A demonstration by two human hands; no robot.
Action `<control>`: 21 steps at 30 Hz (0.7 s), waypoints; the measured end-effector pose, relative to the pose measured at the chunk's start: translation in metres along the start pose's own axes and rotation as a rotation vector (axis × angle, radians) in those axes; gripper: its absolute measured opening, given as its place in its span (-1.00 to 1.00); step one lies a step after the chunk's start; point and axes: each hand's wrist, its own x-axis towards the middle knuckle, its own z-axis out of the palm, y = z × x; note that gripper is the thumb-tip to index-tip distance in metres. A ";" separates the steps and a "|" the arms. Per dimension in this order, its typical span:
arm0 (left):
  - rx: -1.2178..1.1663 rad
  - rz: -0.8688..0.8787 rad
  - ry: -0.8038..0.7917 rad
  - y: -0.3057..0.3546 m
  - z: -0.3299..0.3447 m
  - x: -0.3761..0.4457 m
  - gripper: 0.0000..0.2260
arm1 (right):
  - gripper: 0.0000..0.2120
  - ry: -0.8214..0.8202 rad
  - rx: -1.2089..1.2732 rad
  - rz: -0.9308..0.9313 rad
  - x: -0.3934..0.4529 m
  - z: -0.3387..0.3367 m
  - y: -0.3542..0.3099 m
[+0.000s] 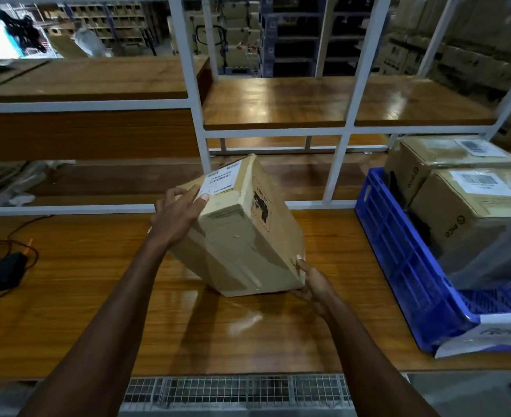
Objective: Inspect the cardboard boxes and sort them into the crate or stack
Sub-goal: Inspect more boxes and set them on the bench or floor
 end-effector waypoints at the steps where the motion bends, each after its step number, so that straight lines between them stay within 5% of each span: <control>1: -0.030 0.006 0.008 -0.002 0.000 -0.002 -0.33 | -0.56 0.015 0.006 -0.030 0.002 -0.001 -0.001; 10: -0.487 -0.079 -0.209 -0.013 0.012 -0.025 -0.47 | -0.58 0.263 -0.153 -0.396 -0.037 -0.024 -0.046; 12: -0.588 -0.127 -0.280 -0.007 0.021 -0.037 -0.37 | -0.61 0.307 -0.199 -0.465 -0.044 -0.031 -0.052; 15: -0.633 -0.180 -0.385 -0.007 0.044 -0.046 -0.14 | -0.58 0.347 -0.272 -0.529 -0.052 -0.039 -0.058; 21: -0.621 -0.176 -0.472 -0.006 0.074 -0.047 -0.23 | -0.52 0.363 -0.278 -0.517 -0.053 -0.058 -0.054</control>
